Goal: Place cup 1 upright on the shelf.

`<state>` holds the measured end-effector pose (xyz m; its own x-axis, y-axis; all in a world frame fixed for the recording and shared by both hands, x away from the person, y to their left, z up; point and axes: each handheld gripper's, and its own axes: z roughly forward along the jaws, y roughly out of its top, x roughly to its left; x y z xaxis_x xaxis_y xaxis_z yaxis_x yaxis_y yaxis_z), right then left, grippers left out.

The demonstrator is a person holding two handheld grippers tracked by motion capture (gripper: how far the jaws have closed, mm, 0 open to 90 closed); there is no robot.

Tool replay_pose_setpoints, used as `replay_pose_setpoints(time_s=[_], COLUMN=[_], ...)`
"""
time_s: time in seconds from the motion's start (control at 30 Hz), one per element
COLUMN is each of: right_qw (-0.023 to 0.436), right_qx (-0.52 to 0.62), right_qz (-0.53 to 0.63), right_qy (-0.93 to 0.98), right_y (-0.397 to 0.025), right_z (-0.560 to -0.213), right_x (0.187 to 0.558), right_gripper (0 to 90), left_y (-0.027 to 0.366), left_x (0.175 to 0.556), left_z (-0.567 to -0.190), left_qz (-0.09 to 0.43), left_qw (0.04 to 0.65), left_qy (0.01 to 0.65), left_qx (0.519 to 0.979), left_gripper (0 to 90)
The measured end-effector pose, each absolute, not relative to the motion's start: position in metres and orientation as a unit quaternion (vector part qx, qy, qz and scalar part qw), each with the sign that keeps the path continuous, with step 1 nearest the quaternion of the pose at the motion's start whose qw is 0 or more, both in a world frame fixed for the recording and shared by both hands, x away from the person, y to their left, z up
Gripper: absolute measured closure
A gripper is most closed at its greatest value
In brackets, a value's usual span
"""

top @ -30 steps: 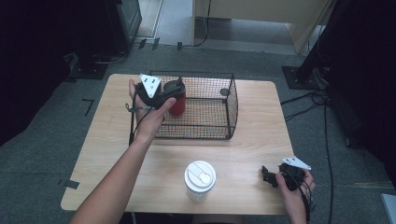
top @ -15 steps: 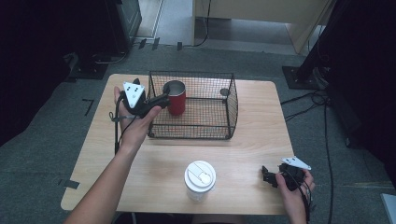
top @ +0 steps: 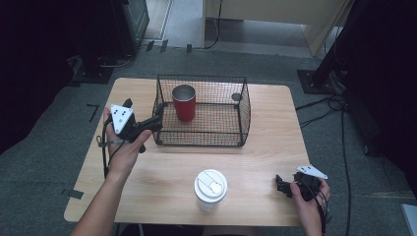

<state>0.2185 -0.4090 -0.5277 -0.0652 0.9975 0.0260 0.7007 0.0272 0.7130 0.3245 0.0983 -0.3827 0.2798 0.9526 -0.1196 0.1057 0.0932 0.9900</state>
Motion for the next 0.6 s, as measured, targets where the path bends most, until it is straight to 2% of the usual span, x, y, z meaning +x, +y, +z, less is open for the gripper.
replay_pose_setpoints(time_s=[0.6], right_qw=[0.256], right_qx=[0.633], right_qz=[0.290], right_qy=[0.671], right_y=[-0.409], right_z=[-0.528], right_x=[0.218], right_gripper=[0.0], left_y=[0.138], left_x=[0.287], left_z=[-0.430], left_qz=[0.365], left_qw=[0.546], left_qy=[0.498], left_qx=[0.566], left_gripper=[0.0])
